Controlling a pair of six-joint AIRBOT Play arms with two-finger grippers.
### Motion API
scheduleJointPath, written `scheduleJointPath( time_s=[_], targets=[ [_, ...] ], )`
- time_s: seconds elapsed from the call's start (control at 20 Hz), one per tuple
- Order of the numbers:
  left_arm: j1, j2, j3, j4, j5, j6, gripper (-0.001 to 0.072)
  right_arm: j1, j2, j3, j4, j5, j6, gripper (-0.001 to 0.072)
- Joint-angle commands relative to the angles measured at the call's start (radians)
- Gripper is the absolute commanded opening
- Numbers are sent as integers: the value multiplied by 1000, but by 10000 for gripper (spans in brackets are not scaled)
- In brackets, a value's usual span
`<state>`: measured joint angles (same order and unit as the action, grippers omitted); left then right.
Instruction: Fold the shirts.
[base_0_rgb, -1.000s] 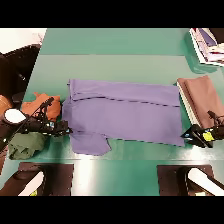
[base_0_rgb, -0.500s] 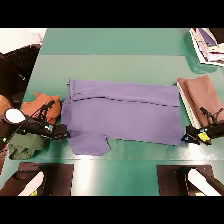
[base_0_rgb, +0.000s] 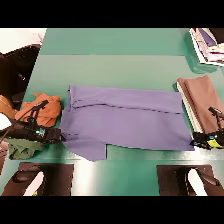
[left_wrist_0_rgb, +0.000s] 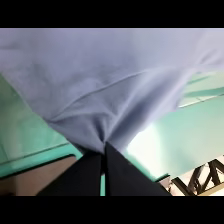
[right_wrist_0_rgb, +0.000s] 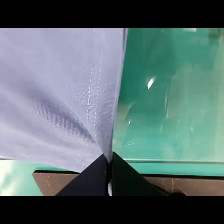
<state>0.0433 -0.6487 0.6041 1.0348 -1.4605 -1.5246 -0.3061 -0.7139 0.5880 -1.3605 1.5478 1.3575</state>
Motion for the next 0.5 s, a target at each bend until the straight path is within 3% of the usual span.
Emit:
scheduleJointPath(
  time_s=[0.0, 0.15, 0.45],
  targets=[
    [0, 7, 100, -2, 85, -17, 21, 2, -20, 56, 25, -8, 3, 14],
    [0, -121, 185, -2, 223, 42, 21, 2, -154, 201, 65, -69, 3, 14],
    [0, -565, 430, -22, 412, 153, 24, 69, -477, 497, 138, -187, 3, 14]
  ],
)
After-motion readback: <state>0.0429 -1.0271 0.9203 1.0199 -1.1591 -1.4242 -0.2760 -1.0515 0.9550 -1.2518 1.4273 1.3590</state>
